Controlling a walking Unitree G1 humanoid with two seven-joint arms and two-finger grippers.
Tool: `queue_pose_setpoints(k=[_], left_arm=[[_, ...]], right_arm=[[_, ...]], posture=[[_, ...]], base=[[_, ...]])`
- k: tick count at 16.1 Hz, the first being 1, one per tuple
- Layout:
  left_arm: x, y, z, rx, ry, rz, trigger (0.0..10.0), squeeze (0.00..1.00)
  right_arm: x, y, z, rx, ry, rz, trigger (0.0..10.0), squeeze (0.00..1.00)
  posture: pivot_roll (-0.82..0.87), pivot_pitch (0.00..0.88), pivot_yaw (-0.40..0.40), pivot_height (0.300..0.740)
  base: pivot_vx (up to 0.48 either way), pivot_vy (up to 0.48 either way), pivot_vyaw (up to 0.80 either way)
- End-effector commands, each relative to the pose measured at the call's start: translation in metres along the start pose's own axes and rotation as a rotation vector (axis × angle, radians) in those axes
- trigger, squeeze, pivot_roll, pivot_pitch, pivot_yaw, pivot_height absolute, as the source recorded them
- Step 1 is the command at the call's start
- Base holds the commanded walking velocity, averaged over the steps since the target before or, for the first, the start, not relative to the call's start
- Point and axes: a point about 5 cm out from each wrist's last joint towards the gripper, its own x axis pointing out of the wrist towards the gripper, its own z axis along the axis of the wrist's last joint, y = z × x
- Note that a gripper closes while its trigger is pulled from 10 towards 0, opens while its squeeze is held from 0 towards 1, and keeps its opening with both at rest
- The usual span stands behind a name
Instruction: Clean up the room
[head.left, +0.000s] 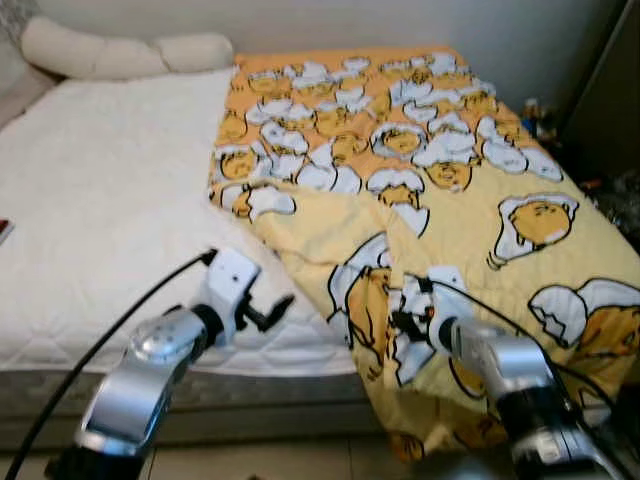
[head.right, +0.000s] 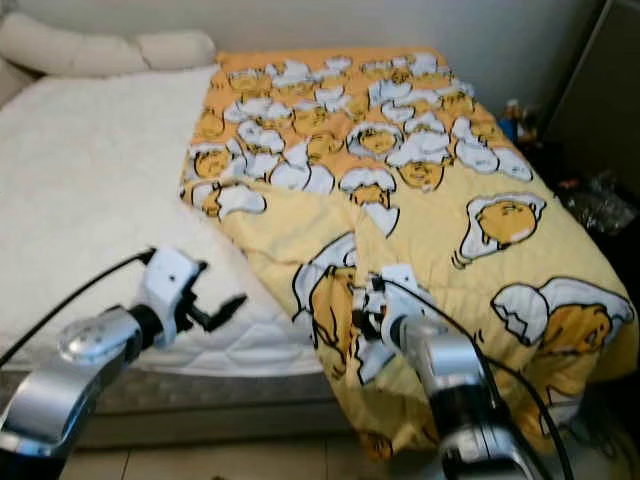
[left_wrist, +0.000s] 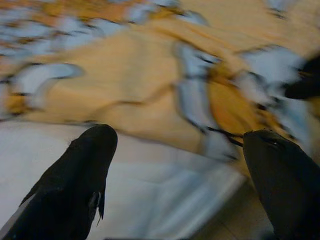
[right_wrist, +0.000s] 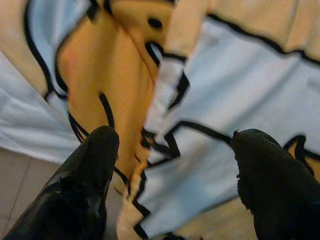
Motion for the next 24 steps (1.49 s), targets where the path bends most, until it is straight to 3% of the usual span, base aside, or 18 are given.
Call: queue_pose_setpoints(k=[1, 3, 6, 7, 11, 12, 13, 14, 24], left_arm=[[0.004, -0.003, 0.004, 0.024, 0.018, -0.103, 10.0, 0.22], [0.005, -0.007, 0.008, 0.058, 0.054, -0.225, 10.0, 0.0], [0.007, -0.009, 0.017, 0.069, 0.058, -0.292, 10.0, 0.0], [0.006, -0.011, 0.018, 0.07, 0.066, -0.319, 10.0, 0.0], [-0.003, -0.018, 0.013, 0.069, 0.109, -0.395, 10.0, 0.0], [-0.004, -0.018, 0.012, 0.069, 0.117, -0.397, 10.0, 0.0], [-0.005, -0.019, 0.011, 0.067, 0.124, -0.397, 10.0, 0.0], [-0.005, -0.018, 0.011, 0.065, 0.128, -0.393, 10.0, 0.0], [-0.012, -0.018, 0.008, 0.069, 0.16, -0.393, 10.0, 0.0]], right_arm=[[0.003, -0.005, 0.004, 0.01, 0.023, -0.014, 10.0, 1.0], [0.01, -0.006, 0.005, -0.016, 0.062, -0.018, 10.0, 1.0], [0.019, -0.001, 0.012, -0.002, 0.057, -0.033, 10.0, 1.0], [0.022, 0.002, 0.011, -0.008, 0.061, -0.042, 10.0, 0.0], [0.029, 0.015, 0.004, 0.041, 0.072, -0.02, 10.0, 0.0], [0.029, 0.015, 0.002, 0.017, 0.08, -0.03, 8.5, 0.0], [0.03, 0.016, 0.0, 0.025, 0.077, -0.04, 2.7, 0.0], [0.031, 0.016, -0.001, 0.035, 0.071, -0.049, 0.0, 0.0], [0.032, 0.013, -0.007, -0.022, 0.059, -0.114, 0.0, 0.0]], posture=[[-0.11, 0.0, 0.032, 0.74], [-0.1, 0.0, 0.021, 0.74], [-0.09, 0.0, 0.019, 0.74], [-0.08, 0.023, 0.024, 0.74], [-0.06, 0.065, 0.035, 0.74], [-0.06, 0.067, 0.034, 0.74], [-0.06, 0.071, 0.035, 0.74], [-0.05, 0.077, 0.037, 0.74], [-0.03, 0.086, 0.045, 0.74]], base=[[0.0, 0.0, 0.0], [0.0, 0.0, 0.0], [0.0, 0.0, 0.0], [0.0, 0.0, 0.0], [0.0, 0.0, 0.0], [0.0, 0.0, 0.0], [0.0, 0.0, 0.0], [0.0, 0.0, 0.0], [0.0, 0.0, 0.0]])
